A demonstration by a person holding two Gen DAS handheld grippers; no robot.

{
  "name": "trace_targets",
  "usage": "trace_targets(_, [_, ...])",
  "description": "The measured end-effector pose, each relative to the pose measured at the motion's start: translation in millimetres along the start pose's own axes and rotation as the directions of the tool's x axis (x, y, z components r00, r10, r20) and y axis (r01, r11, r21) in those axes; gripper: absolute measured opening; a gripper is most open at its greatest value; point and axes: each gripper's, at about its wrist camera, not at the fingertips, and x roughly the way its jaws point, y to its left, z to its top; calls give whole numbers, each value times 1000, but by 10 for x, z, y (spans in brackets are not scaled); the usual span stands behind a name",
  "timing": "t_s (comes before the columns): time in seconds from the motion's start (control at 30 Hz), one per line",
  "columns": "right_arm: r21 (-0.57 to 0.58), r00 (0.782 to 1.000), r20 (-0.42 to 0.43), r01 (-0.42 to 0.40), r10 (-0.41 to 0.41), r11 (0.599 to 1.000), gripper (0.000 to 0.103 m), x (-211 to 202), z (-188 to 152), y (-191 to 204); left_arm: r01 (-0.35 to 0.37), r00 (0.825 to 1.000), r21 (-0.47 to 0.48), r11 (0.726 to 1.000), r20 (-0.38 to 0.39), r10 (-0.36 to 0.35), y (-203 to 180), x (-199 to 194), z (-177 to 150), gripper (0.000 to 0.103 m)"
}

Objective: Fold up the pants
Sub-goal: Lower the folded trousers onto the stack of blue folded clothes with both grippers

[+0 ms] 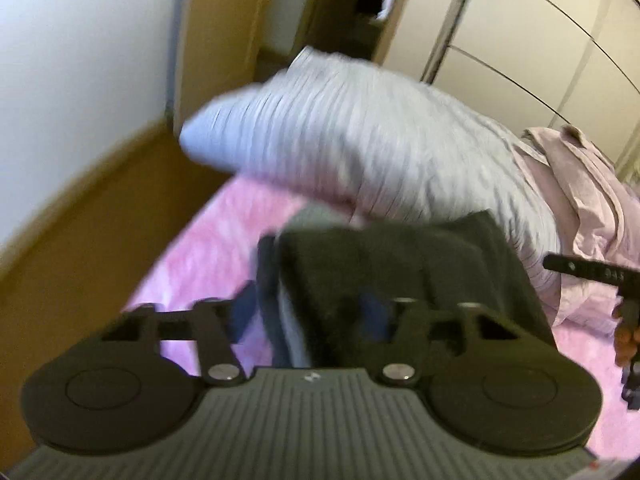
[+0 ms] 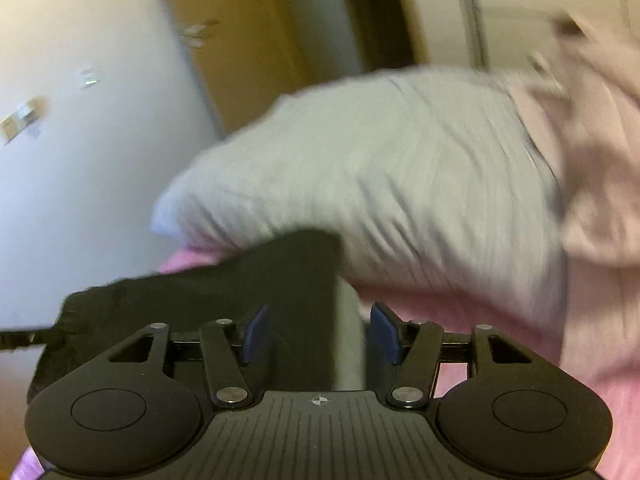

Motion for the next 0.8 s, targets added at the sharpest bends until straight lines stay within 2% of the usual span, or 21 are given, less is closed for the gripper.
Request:
trace_targets(0.07, [-84, 1000, 1, -29, 29, 996, 44, 70, 65, 216, 5, 999, 34, 999, 44, -6, -183, -6, 61, 28])
trace_targets(0.1, [-132, 999, 4, -39, 40, 990, 37, 124, 79, 335, 3, 999, 73, 997, 46, -7, -271, 41, 67, 20])
trace_targets(0.13, [-174, 999, 1, -36, 37, 984, 33, 206, 79, 440, -25, 999, 116, 993, 40, 21, -358, 126, 55, 17])
trace_targets(0.17, [-203, 1000, -1, -27, 28, 979, 32, 310, 69, 528, -59, 998, 136, 989, 26, 55, -399, 245, 34, 17])
trace_targets(0.27, [-233, 999, -42, 14, -25, 972, 32, 657, -17, 590, -110, 994, 113, 988, 19, 108, -286, 576, -96, 20])
trace_targets(0.3, [-247, 996, -83, 22, -44, 969, 31, 807, -85, 571, -103, 995, 101, 990, 27, 100, -229, 645, -155, 21])
trace_targets(0.37, [-278, 995, -83, 32, -57, 960, 31, 918, -195, 544, -90, 995, 112, 990, 50, 85, -175, 709, -259, 21])
trace_targets(0.43, [-291, 994, -88, 44, -72, 956, 31, 923, -160, 600, -93, 995, 109, 990, 48, 89, -168, 712, -250, 21])
trace_targets(0.57, [-258, 993, -97, 46, -73, 965, 32, 621, -100, 660, -112, 993, 115, 987, 41, 108, -287, 418, -205, 21])
trace_targets(0.67, [-228, 998, -56, -12, -1, 974, 32, 63, -245, 656, -87, 995, 96, 992, 56, 82, -387, -40, -303, 20])
trace_targets(0.8, [-230, 998, -64, -21, 7, 973, 32, -376, -528, 729, -61, 998, 129, 990, 34, 57, -577, -395, -557, 21])
